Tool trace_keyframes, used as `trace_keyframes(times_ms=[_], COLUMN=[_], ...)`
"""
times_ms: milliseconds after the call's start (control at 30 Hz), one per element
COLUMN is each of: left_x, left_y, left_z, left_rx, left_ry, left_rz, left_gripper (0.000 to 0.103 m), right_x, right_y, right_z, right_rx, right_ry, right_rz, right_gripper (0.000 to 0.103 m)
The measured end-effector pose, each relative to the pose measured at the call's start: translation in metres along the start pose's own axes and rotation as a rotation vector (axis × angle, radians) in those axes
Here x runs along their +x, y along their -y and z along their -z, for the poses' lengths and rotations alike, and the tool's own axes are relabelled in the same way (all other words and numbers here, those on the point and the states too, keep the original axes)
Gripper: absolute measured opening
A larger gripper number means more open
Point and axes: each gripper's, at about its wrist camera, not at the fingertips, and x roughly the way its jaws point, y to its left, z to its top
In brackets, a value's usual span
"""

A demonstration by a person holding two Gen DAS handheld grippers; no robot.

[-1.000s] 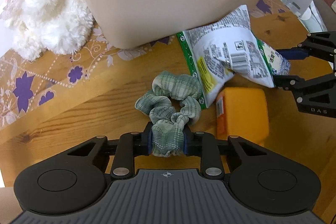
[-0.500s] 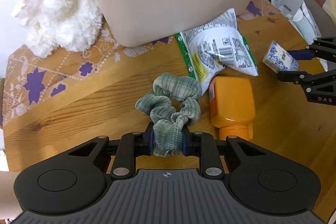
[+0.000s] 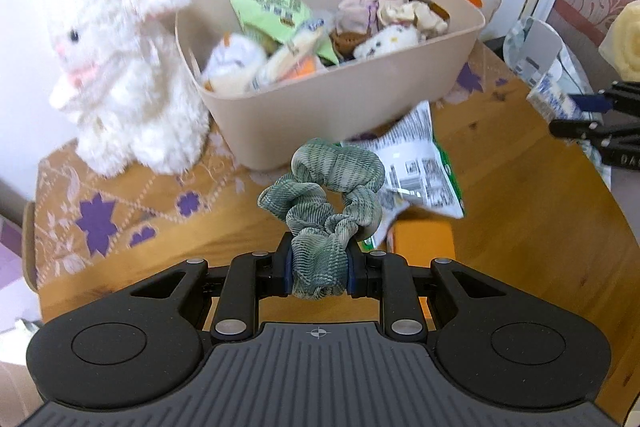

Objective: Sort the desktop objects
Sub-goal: 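Carry the scrunchie with the left tool while the right tool carries the tissue pack to the basket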

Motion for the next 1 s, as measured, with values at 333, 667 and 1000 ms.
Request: trace_keyframes(times_ms=[333, 667, 1000], left_x=[-0.020, -0.028, -0.020], left_y=[-0.010, -0.010, -0.014], left_z=[-0.042, -0.088, -0.123], left_rx=[-0.017, 0.018, -0.020], left_ry=[0.075, 0.144, 0.177], left_rz=[-0.024, -0.076, -0.145], left_gripper=[0.023, 0.023, 0.024], right_x=[-0.021, -0.022, 0.012], right_y=[0.030, 0.032, 0.024], right_z=[-0.043, -0.095, -0.128], right_rx=[0.031, 0.006, -0.007], right_ry=[0.118, 0.207, 0.233], right_rz=[0.059, 0.077, 0.113], right_gripper=[0.042, 0.042, 0.042])
